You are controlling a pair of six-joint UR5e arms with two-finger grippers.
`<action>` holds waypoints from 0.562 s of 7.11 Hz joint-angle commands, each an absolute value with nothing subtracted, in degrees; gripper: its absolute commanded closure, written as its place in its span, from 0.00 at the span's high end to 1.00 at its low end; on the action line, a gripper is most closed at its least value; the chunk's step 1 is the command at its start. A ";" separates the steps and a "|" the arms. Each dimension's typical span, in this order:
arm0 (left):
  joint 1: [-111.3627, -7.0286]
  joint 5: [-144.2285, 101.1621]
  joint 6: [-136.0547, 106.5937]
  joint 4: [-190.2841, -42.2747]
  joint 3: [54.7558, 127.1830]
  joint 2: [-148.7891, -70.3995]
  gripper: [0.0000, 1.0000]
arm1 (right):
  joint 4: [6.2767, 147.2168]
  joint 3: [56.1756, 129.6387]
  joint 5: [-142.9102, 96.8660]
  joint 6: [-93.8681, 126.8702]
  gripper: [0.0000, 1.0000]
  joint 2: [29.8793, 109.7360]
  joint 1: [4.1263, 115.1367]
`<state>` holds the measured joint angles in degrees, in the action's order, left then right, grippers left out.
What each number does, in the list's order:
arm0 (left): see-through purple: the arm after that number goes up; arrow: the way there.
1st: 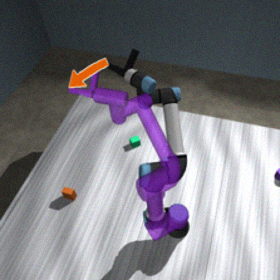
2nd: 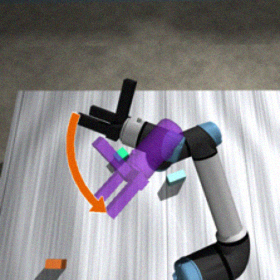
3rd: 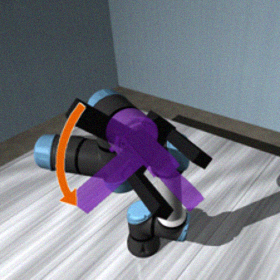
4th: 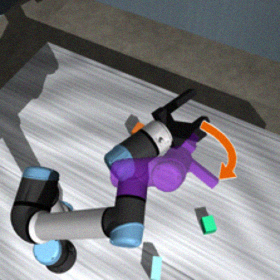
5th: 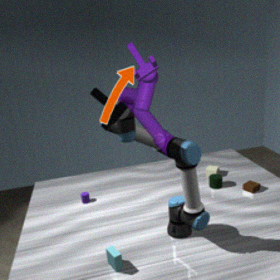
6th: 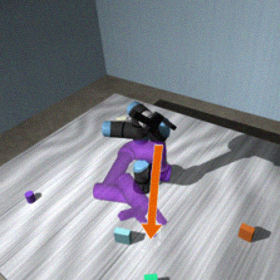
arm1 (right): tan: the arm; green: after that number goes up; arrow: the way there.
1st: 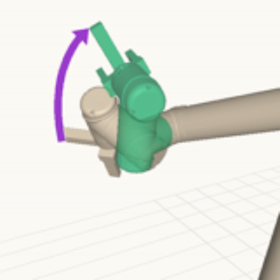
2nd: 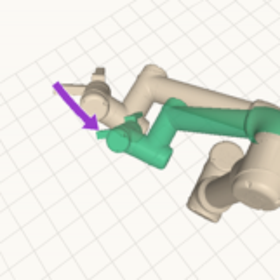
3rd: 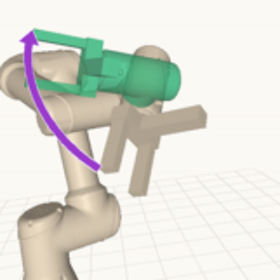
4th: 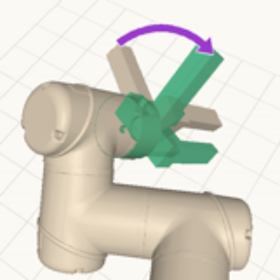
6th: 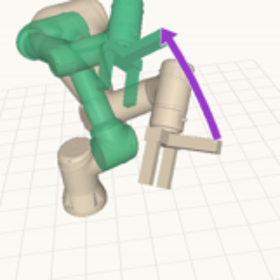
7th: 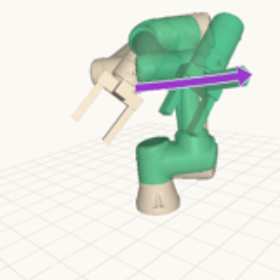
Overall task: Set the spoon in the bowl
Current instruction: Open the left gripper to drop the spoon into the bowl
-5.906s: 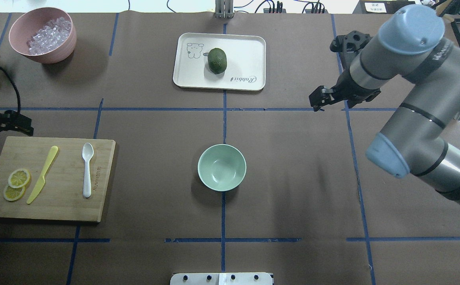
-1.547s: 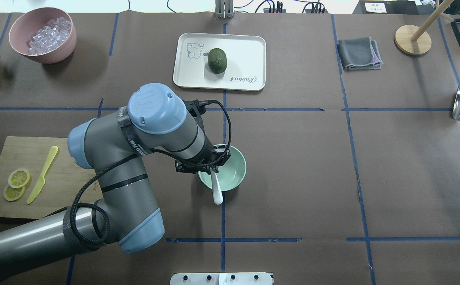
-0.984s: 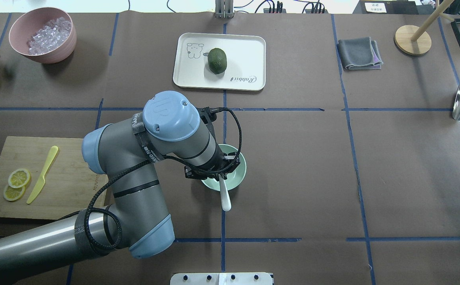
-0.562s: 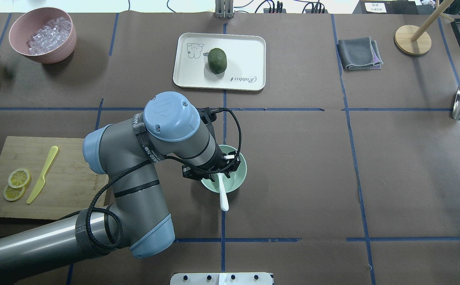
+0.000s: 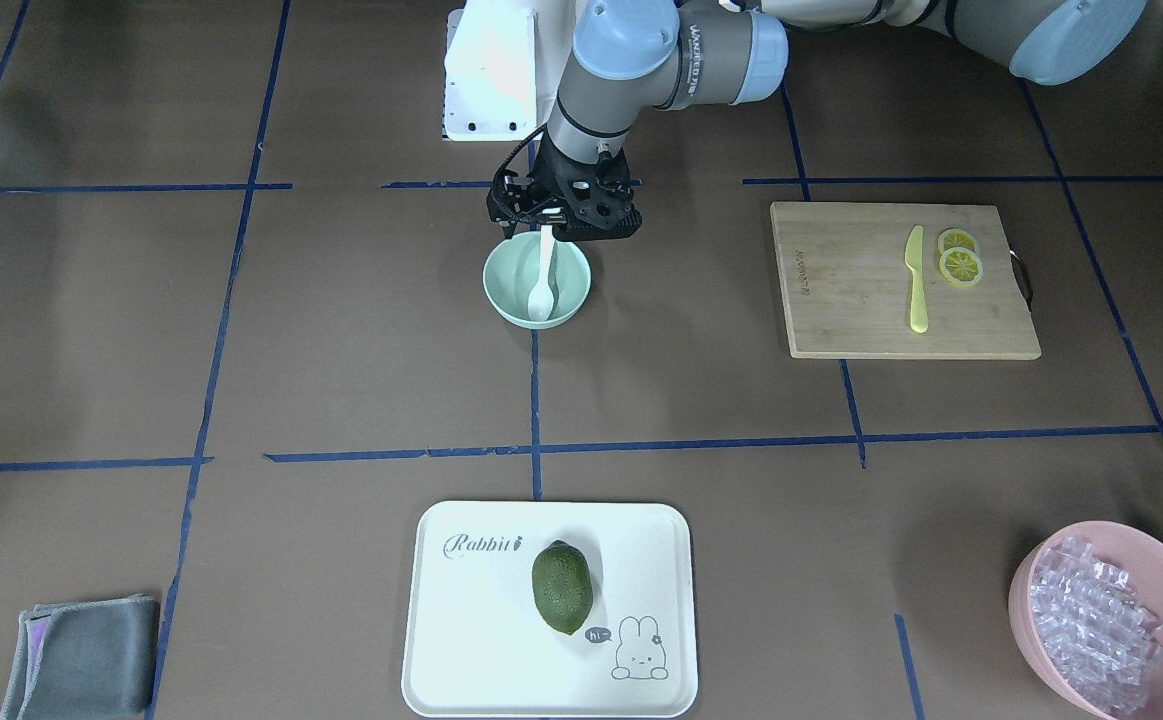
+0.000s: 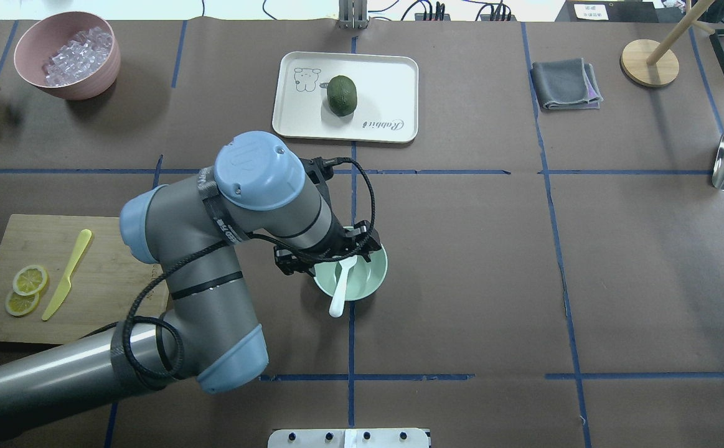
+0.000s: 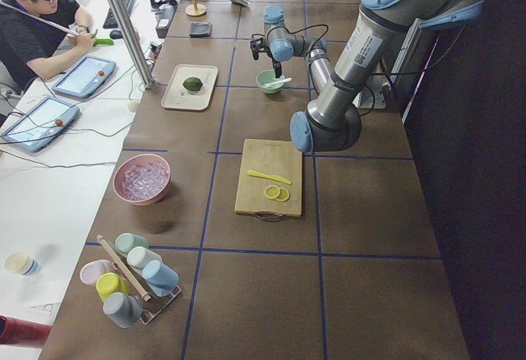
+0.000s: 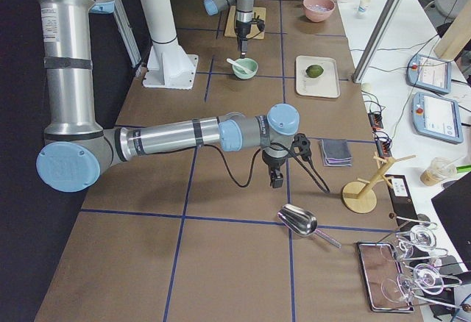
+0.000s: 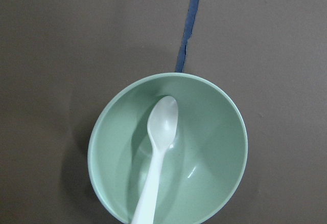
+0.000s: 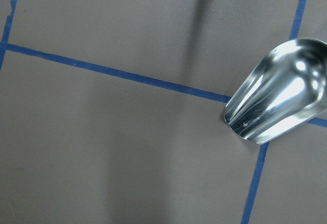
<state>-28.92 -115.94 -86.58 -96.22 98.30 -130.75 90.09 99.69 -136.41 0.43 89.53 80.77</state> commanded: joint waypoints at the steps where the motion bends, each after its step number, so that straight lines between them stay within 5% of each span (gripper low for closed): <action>1: -35.64 -121.00 -78.65 -95.54 102.71 -122.75 1.00 | 90.09 96.88 -136.41 -3.13 1.00 89.56 82.69; 4: -47.60 -126.12 -57.10 -83.62 113.35 -112.01 1.00 | 90.09 88.36 -139.73 -13.33 1.00 89.82 90.68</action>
<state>-43.28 -124.91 -65.21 -87.93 109.17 -116.55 90.09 91.74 -138.24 -9.79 89.60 87.33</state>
